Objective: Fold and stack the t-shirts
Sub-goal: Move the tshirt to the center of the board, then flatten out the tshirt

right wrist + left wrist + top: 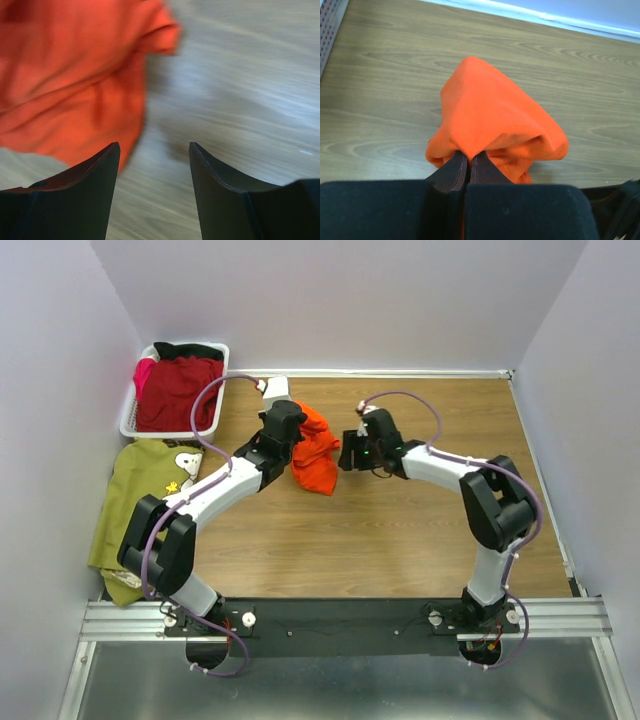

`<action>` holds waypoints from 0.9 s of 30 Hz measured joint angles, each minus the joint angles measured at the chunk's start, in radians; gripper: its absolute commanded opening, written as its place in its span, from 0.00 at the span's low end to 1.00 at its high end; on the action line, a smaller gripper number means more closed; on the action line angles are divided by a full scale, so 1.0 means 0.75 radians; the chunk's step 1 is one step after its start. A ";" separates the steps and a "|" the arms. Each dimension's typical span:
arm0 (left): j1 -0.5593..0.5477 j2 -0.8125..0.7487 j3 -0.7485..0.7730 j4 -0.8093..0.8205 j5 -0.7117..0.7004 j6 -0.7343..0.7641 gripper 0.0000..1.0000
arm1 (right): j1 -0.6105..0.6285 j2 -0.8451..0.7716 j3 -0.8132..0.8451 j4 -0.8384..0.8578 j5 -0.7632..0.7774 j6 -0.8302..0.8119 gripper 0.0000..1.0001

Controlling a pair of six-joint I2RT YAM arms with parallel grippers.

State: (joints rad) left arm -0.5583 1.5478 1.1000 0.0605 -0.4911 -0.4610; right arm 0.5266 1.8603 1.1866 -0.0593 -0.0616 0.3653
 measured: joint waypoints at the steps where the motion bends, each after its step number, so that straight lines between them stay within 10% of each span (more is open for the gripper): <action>1: 0.000 0.004 -0.005 -0.015 -0.016 -0.008 0.00 | 0.026 0.016 0.013 0.002 -0.004 -0.004 0.66; 9: 0.027 0.052 -0.004 -0.114 -0.075 -0.094 0.00 | 0.196 0.169 0.116 0.017 -0.037 -0.035 0.58; 16: 0.085 0.055 -0.004 -0.149 -0.075 -0.144 0.00 | 0.200 0.261 0.186 0.021 -0.057 -0.045 0.01; 27: 0.136 0.041 -0.004 -0.175 -0.072 -0.153 0.00 | 0.217 0.142 0.141 -0.058 0.137 -0.066 0.01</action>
State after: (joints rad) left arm -0.4564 1.5787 1.0973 -0.0708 -0.5453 -0.5755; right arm 0.6891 1.9671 1.2922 -0.1032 0.0414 0.3157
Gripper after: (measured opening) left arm 0.023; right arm 0.020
